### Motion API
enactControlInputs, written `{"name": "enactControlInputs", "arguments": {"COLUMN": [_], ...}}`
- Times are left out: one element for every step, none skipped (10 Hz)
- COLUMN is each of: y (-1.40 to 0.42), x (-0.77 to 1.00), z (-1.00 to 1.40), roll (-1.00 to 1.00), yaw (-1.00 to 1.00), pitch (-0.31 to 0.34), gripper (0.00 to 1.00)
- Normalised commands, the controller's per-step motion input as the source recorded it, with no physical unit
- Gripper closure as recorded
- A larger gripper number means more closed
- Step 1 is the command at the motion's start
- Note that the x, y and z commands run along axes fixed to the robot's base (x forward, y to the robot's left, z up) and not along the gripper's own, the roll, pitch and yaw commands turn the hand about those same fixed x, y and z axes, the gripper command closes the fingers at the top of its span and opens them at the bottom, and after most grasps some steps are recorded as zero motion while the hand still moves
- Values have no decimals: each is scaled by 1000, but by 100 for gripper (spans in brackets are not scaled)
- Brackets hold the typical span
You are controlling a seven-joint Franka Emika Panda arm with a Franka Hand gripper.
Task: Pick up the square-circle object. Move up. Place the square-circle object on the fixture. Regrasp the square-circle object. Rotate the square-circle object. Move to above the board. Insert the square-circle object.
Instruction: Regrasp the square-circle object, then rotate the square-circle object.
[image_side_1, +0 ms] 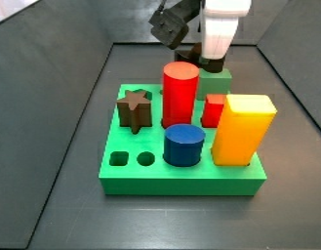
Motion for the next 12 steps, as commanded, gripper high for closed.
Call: {"name": "enactControlInputs", "arguments": {"y": [-25, 500, 199, 193, 175, 156, 152, 143, 139, 123, 118, 102], "x": [187, 0, -1000, -1000, -1000, -1000, -1000, -1000, -1000, -1000, -1000, -1000], "z": [-15, 167, 759, 757, 741, 718, 707, 681, 664, 603, 570, 490], "roll": [77, 0, 0, -12, -38, -73, -92, -122, -127, -125, -121, -116], "yaw": [32, 0, 0, -4, -14, -28, -33, -41, -41, -36, -37, -37], "pitch": [168, 0, 0, -9, -10, -8, -5, -3, -4, -7, -6, 2], "gripper": [0, 100, 100, 100, 100, 100, 100, 100, 100, 100, 100, 100]}}
